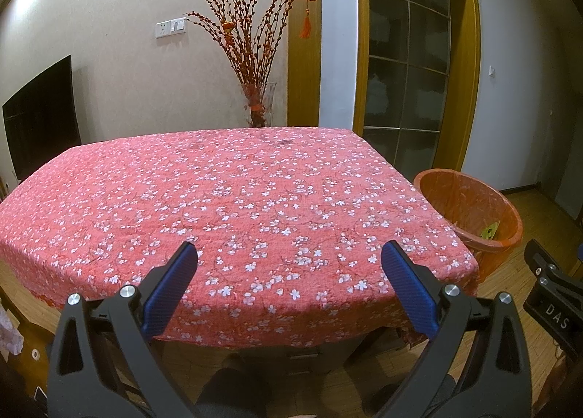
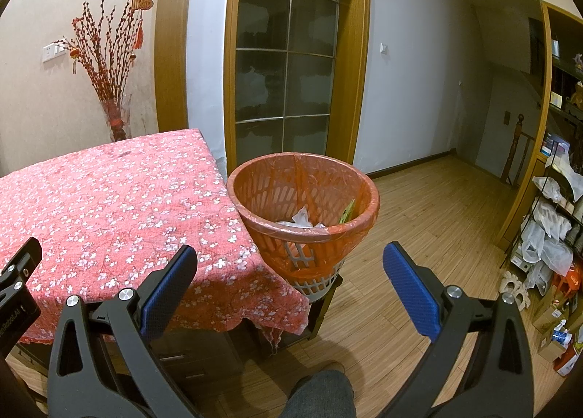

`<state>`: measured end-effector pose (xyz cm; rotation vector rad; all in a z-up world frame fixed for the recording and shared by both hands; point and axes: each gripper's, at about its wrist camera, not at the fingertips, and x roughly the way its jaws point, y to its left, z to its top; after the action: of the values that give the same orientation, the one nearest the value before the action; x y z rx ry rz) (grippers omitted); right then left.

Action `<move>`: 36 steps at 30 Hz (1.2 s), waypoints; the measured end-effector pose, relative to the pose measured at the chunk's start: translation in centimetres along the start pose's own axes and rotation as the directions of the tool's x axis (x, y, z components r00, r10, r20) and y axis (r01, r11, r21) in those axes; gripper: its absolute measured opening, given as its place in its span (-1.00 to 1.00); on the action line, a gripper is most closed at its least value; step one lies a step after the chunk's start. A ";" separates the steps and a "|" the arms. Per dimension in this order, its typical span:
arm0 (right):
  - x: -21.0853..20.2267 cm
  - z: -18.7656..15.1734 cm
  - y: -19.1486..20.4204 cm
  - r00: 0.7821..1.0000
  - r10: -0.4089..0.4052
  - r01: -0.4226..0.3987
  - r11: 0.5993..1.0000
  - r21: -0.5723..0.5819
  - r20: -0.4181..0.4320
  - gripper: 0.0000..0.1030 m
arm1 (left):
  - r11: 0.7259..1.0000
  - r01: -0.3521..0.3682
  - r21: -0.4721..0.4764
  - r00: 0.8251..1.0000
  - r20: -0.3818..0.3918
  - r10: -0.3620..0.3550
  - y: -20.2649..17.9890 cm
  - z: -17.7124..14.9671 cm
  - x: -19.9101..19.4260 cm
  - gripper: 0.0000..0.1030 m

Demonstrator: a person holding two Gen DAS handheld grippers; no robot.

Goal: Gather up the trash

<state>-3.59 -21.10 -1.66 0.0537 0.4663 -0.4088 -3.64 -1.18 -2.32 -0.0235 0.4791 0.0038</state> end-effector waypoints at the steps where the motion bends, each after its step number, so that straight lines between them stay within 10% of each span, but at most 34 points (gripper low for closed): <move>1: 0.0 0.0 0.0 1.000 0.000 0.000 1.000 0.000 0.000 0.96 | 1.000 0.000 0.000 1.000 0.000 0.000 0.0 -0.1 0.0 0.92; 36: -0.2 -0.4 0.5 1.000 0.003 -0.003 1.000 -0.004 -0.004 0.96 | 1.000 0.009 0.008 1.000 -0.019 -0.009 0.4 0.2 0.6 0.92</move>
<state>-3.71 -20.49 -1.97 0.0513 0.4713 -0.4046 -3.04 -0.80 -2.43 -0.0176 0.4979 -0.0072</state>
